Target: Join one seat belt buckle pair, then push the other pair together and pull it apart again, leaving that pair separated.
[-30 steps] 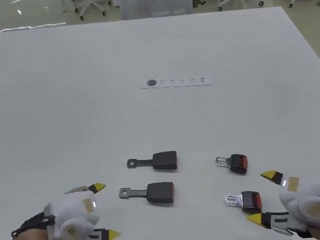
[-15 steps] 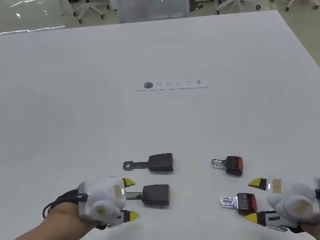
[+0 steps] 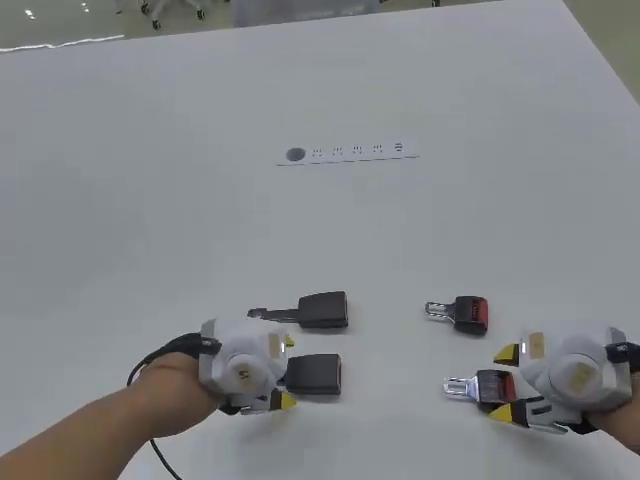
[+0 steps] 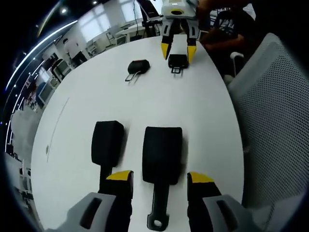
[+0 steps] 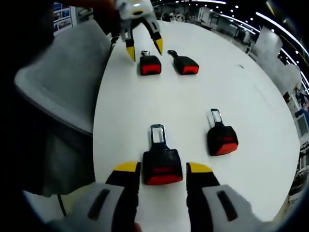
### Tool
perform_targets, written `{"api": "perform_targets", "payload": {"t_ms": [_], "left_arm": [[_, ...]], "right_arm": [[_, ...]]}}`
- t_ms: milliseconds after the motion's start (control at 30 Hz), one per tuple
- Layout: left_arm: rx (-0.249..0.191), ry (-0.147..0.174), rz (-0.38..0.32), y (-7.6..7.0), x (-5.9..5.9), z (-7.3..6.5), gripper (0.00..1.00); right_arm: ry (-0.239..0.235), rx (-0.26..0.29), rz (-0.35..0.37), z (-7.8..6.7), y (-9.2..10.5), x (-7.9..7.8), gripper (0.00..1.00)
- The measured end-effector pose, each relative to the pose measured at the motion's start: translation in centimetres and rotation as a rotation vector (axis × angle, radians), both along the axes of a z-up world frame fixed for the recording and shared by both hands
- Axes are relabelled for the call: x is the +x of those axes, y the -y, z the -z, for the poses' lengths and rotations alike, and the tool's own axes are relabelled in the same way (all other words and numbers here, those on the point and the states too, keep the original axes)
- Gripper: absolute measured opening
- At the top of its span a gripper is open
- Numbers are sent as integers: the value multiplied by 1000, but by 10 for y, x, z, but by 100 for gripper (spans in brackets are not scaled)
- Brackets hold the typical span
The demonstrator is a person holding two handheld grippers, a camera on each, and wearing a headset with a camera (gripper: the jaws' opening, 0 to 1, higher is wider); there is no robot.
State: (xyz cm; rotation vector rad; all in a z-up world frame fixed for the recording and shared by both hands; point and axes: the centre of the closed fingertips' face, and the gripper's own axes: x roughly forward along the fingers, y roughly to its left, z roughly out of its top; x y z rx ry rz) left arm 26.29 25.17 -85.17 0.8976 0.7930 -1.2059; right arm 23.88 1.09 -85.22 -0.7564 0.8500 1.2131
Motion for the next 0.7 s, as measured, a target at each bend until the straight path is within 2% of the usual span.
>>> {"api": "perform_targets", "payload": {"t_ms": [133,167,200,233,400,700], "left_arm": [[27,-12,37,3,0,4,35],[41,-27,43,3,-3,7,32],[52,-14,60,1,-1,7,32],[39,-16,72,4,-1,4,32],[28,-31,57,2,-1,5,31],[53,-29,77,2,-1,6,31]], "right_arm": [[-17,-6,-9,3,1,0,34],[-15,-8,-11,3,0,1,34],[-17,-8,-11,3,0,1,34],[-17,-8,-11,3,0,1,33],[-25,-11,-19,5,-2,4,32],[-15,-11,-8,4,-18,11,32]]}}
